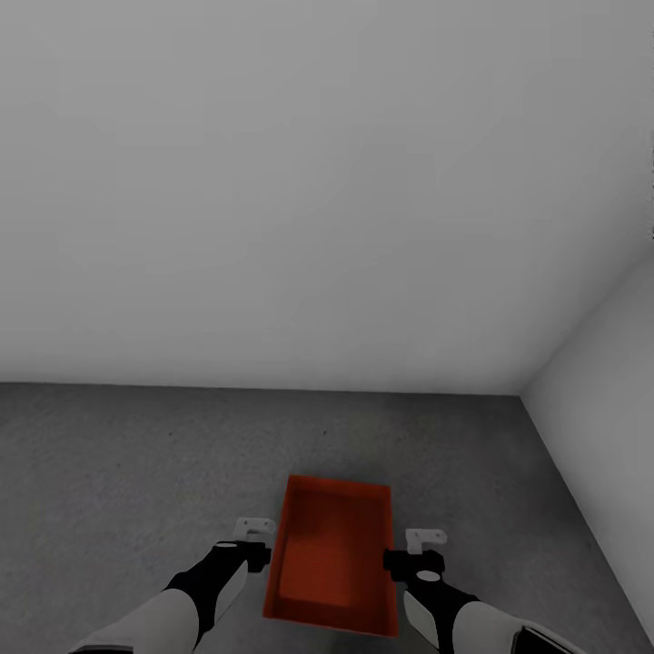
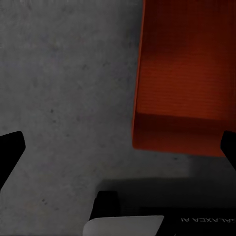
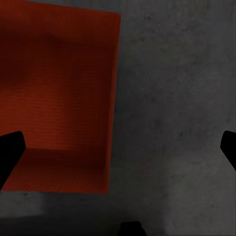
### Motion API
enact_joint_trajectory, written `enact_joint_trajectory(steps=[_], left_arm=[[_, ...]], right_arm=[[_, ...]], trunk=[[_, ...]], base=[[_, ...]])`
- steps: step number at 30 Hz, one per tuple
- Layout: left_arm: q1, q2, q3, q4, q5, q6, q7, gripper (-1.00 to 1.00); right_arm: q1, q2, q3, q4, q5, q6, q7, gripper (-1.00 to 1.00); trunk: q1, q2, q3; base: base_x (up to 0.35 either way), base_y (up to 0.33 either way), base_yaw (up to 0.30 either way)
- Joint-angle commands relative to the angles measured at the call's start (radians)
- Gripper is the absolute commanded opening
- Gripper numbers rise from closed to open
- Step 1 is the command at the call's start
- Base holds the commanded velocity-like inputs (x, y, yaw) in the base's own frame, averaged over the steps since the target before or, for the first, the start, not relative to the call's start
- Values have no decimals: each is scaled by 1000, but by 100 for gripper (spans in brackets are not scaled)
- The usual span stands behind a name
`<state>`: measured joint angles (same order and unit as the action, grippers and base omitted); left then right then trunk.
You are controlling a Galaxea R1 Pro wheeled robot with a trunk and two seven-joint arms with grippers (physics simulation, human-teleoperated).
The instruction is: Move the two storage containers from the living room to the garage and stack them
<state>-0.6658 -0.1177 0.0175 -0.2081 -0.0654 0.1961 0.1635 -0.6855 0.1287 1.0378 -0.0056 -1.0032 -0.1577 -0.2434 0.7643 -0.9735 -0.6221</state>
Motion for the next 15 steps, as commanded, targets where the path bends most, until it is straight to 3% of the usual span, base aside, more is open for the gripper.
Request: enact_joint_trajectory(steps=[1,5,15], left_arm=[[0,0,1,-2,-7,6,2,100],[0,0,1,-2,-7,8,-2,100],[0,0,1,-2,-7,9,-5,100]], right_arm=[[0,0,8,-1,-9,-2,-4,100],[0,0,8,-1,-9,-2,-4,100],[0,0,9,-1,-9,-2,-4,100]], trunk=[[0,-1,1],[0,-1,7],[0,-1,23]], base=[[-72,0,0],[-208,0,0],[-327,0,0]])
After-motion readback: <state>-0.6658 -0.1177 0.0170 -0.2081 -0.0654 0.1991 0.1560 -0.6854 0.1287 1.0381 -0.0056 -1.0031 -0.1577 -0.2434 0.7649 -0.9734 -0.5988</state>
